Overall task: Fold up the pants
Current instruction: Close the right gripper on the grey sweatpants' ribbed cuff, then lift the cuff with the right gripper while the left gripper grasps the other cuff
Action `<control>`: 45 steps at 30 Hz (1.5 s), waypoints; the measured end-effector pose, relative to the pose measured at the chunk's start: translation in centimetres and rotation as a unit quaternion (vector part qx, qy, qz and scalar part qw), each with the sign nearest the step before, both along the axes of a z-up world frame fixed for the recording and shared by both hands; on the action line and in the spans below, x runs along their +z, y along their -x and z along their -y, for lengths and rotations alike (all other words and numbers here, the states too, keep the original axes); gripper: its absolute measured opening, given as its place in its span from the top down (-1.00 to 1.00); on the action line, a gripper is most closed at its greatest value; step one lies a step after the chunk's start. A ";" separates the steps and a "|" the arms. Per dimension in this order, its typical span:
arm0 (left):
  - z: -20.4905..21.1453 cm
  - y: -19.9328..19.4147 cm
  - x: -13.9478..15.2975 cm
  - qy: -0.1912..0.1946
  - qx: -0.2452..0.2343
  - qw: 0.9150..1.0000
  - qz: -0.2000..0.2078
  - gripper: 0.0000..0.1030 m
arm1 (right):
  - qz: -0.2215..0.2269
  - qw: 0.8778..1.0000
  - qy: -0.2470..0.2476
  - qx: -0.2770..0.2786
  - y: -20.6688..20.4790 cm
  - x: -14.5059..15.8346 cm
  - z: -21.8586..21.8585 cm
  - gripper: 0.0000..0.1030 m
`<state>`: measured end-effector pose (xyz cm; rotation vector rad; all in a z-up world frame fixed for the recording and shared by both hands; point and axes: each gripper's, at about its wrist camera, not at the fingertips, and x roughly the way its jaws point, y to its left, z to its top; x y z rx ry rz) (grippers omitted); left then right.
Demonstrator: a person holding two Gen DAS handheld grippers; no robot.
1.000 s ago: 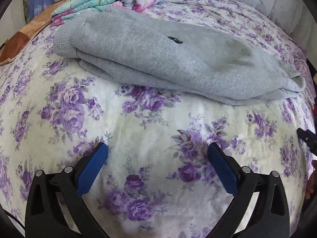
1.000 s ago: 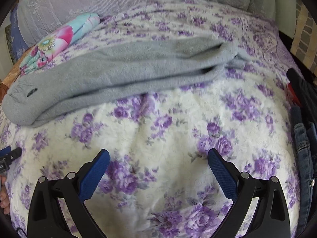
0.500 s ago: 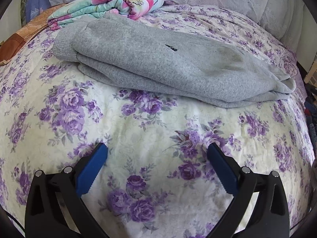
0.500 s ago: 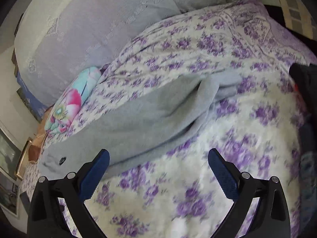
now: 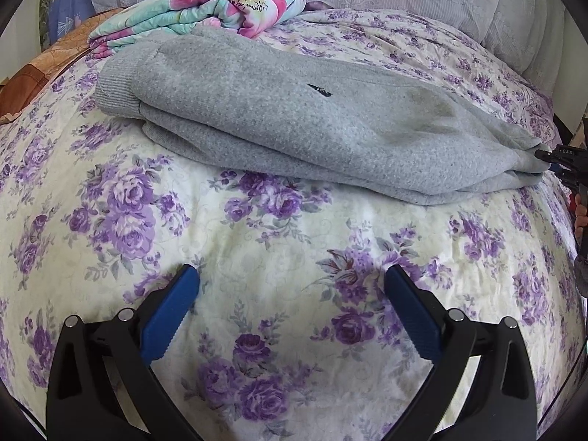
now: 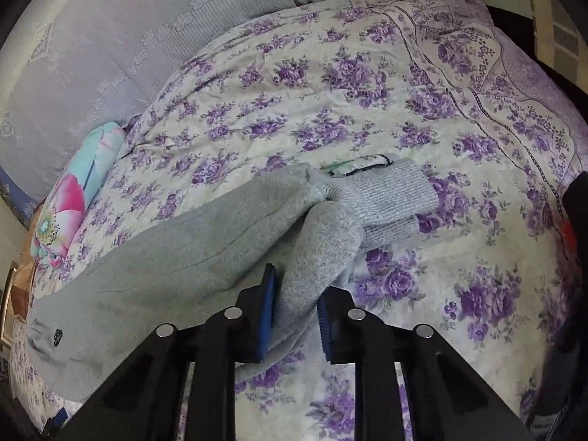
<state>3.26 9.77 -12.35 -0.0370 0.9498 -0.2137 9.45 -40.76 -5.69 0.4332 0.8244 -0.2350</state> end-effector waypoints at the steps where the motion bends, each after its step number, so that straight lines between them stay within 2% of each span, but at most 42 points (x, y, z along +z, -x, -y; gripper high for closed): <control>1: 0.0 0.0 0.0 0.001 0.000 1.000 0.000 -0.92 | 0.009 1.000 0.000 0.002 0.3 0.2 -0.1 0.72; 3: 0.0 -0.1 0.0 0.004 0.000 1.000 0.000 -0.92 | 0.028 1.000 0.003 0.008 1.1 1.0 -0.4 0.78; 6: -0.3 -0.1 0.1 0.013 0.002 1.000 0.002 -0.92 | 0.071 0.997 -0.023 0.023 3.6 2.7 -0.9 0.80; 11: -1.3 0.0 0.4 0.043 0.006 0.999 0.010 -0.91 | 0.119 0.990 -0.038 0.062 9.9 5.7 -3.6 0.81; 16: -3.3 0.5 1.8 0.078 0.022 0.996 0.022 -0.91 | 0.088 0.993 -0.052 0.059 16.5 3.3 -4.3 0.81; 19: -4.8 0.1 3.0 0.076 0.031 0.996 0.027 -0.91 | 0.081 0.993 -0.069 0.046 19.6 2.3 -3.7 0.82; 21: -6.1 -0.5 3.9 0.084 0.039 0.995 0.028 -0.91 | 0.085 0.993 -0.072 0.043 20.8 2.4 -3.5 0.82; 25: -8.6 -2.8 5.5 0.149 0.047 0.988 0.016 -0.91 | 0.120 0.989 -0.073 0.044 20.9 4.7 -3.4 0.82; 28: -9.2 -4.6 5.9 0.177 0.055 0.983 0.001 -0.91 | 0.152 0.985 -0.074 0.047 21.0 6.9 -3.0 0.82; 31: -10.2 -5.1 6.7 0.164 0.083 0.983 0.011 -0.91 | 0.162 0.984 -0.060 0.050 22.0 8.4 -2.9 0.82; 35: -12.1 -7.3 9.2 0.132 0.105 0.985 0.034 -0.91 | 0.106 0.992 -0.062 0.041 23.2 5.8 -2.6 0.82; 38: -11.4 -10.2 11.2 0.104 0.080 0.990 0.052 -0.91 | 0.082 0.993 -0.085 0.026 23.7 3.2 -2.2 0.82; 40: -9.6 -12.7 11.9 0.061 0.047 0.996 0.053 -0.91 | 0.082 0.992 -0.095 0.020 23.7 2.5 -2.0 0.81; 43: -7.0 -16.3 11.3 -0.024 0.023 0.998 0.055 -0.91 | 0.082 0.992 -0.094 0.018 23.4 2.5 -1.9 0.81; 45: -6.3 -17.9 10.2 -0.031 0.012 0.999 0.034 -0.91 | 0.081 0.992 -0.095 0.020 23.3 2.6 -1.8 0.81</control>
